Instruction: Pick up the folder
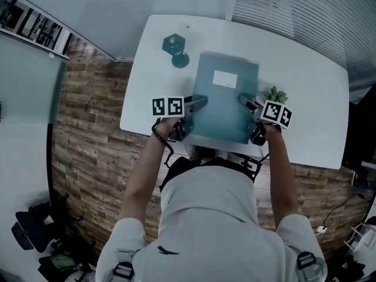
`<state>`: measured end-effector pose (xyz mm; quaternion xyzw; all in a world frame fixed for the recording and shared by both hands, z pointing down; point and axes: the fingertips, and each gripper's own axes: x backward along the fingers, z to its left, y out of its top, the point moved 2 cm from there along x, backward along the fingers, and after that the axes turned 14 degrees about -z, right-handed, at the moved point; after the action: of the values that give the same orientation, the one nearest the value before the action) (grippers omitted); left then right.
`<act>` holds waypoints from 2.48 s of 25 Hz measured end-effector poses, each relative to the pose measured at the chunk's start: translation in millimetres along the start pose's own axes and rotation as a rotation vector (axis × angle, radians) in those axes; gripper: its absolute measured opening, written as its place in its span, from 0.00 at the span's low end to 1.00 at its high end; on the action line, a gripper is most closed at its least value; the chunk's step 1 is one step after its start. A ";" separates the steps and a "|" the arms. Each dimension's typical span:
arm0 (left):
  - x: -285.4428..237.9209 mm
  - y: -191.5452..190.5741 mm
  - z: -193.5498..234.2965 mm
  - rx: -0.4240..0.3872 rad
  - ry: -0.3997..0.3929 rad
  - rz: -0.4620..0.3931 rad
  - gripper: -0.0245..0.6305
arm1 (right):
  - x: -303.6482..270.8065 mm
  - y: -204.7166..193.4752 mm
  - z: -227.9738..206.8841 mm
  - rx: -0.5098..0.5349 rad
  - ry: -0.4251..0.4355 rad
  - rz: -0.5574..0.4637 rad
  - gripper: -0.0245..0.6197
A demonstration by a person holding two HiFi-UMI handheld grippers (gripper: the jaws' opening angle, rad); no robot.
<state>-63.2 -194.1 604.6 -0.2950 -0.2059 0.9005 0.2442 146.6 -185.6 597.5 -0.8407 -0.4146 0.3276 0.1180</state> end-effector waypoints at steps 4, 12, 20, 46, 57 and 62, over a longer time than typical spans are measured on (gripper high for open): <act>1.7 0.8 2.5 0.025 -0.006 -0.015 0.56 | 1.4 -3.7 6.3 -0.026 0.102 0.018 0.69; 17.4 -9.4 4.3 0.053 -0.046 -0.024 0.56 | 12.3 -25.2 17.6 -0.089 0.247 0.193 0.75; 21.4 -20.7 -7.1 0.191 -0.157 -0.050 0.56 | 18.7 -41.7 50.0 -0.297 0.515 0.364 0.62; 124.6 63.2 -133.0 -0.298 -0.394 -0.454 0.55 | 109.1 17.5 179.8 0.334 0.869 -0.028 0.52; 189.8 96.9 -200.9 -0.416 -0.615 -0.695 0.47 | 190.3 33.9 262.7 0.830 0.975 -0.333 0.48; 227.3 115.2 -200.6 -0.476 -0.515 -0.831 0.37 | 201.0 65.3 272.7 0.704 0.923 -0.471 0.49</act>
<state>-133.8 -112.8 298.7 -0.0060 -0.5568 0.6997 0.4477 98.9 -90.9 269.2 -0.6924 -0.3624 0.0130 0.6238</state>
